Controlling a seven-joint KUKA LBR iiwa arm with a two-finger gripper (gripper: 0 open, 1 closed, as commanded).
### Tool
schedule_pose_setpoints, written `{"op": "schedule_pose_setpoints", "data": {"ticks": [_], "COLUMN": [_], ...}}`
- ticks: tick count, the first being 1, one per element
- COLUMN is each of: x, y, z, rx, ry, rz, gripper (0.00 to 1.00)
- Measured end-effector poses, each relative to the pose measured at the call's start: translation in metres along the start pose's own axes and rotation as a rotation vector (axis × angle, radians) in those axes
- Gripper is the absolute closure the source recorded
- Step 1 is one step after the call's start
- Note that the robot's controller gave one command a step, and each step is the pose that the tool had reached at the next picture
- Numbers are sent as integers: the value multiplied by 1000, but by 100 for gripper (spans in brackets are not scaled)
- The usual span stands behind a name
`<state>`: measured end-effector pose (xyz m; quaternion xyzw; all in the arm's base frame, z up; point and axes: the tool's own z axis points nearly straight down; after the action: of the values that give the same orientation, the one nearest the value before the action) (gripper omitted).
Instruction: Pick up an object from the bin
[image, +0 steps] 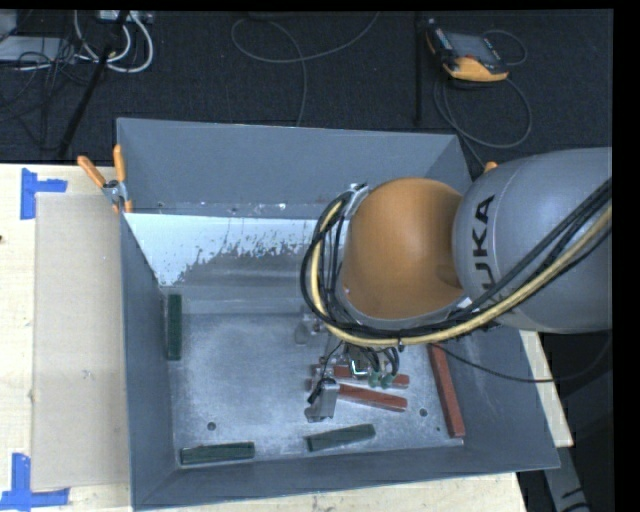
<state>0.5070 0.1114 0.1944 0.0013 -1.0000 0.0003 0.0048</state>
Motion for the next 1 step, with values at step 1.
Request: {"op": "schedule_pose_setpoints", "data": {"ticks": [1], "x": [-10], "y": [-56], "z": [128], "rx": [0], "ry": [-1], "rz": [-234], "gripper": [0]}}
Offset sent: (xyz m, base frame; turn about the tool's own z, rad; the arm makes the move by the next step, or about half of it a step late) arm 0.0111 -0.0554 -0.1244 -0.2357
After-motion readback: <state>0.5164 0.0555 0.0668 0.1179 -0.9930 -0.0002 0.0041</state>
